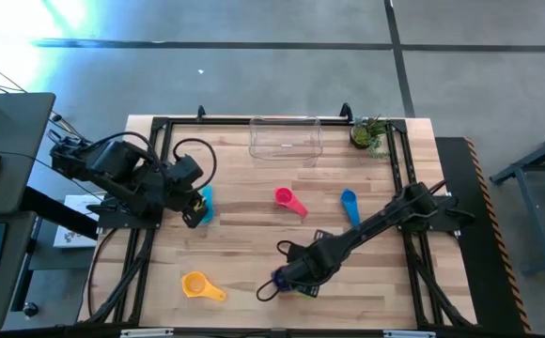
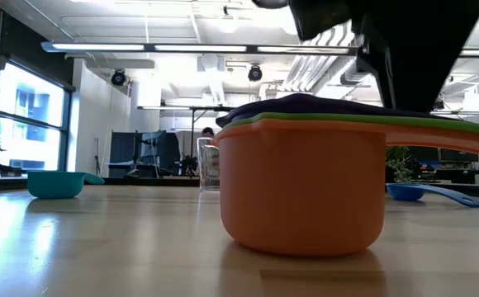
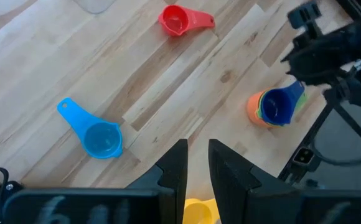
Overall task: Nest measuring cups in basket
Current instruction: Stack the dark blue measuring cup on the green measuring cup
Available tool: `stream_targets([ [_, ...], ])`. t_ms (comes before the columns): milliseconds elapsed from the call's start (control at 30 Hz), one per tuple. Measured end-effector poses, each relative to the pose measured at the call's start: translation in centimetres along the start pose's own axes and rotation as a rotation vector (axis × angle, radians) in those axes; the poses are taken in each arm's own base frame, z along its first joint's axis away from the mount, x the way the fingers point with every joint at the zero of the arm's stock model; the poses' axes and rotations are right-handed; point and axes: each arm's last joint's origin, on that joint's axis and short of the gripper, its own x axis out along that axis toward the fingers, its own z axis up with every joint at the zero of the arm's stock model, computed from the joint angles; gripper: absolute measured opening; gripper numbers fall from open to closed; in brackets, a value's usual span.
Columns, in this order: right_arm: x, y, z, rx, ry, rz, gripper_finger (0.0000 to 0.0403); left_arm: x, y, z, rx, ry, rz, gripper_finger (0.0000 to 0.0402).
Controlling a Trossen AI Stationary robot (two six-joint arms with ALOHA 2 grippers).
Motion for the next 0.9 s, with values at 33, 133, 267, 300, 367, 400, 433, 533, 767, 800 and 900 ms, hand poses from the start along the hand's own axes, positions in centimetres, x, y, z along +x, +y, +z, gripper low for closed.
stream_targets([
  [33, 0.3, -0.1, -0.1, 0.001, 0.013, -0.002, 0.0115, 0.0, 0.0, -0.1, 0.004, 0.002, -0.001, 0.0056],
  [133, 1.0, 0.0, -0.2, 0.005, 0.020, 0.037, 0.0115, 0.2, -0.3, -0.2, 0.029, 0.007, 0.000, 0.0056],
  [267, 1.5, 0.2, -0.4, 0.013, 0.052, 0.084, 0.0115, 0.4, -0.5, -0.3, 0.049, 0.014, 0.007, 0.0056],
  [300, 1.5, 0.4, -0.4, 0.012, 0.050, 0.096, 0.0115, 0.4, -0.6, -0.3, 0.054, 0.014, 0.006, 0.0056],
  [367, 1.4, 0.5, -0.5, 0.009, 0.052, 0.101, 0.0115, 0.4, -0.6, -0.3, 0.063, 0.015, 0.006, 0.0056],
  [400, 1.4, 0.6, -0.5, 0.007, 0.051, 0.103, 0.0115, 0.4, -0.6, -0.3, 0.063, 0.015, 0.007, 0.0056],
  [433, 1.3, 0.7, -0.5, 0.005, 0.048, 0.111, 0.0115, 0.5, -0.6, -0.3, 0.063, 0.016, 0.009, 0.0056],
  [533, 1.2, 0.9, -0.4, 0.003, 0.045, 0.139, 0.0114, 0.6, -0.7, -0.3, 0.070, 0.019, 0.010, 0.0056],
  [767, 1.2, 1.4, -0.5, 0.001, 0.058, 0.188, 0.0114, 0.5, -0.7, -0.3, 0.073, 0.018, 0.009, 0.0056],
  [800, 1.2, 1.4, -0.6, 0.005, 0.061, 0.183, 0.0114, 0.5, -0.7, -0.3, 0.072, 0.018, 0.009, 0.0056],
  [900, 1.2, 1.3, -0.8, 0.021, 0.074, 0.168, 0.0114, 0.5, -0.7, -0.3, 0.073, 0.018, 0.009, 0.0056],
])
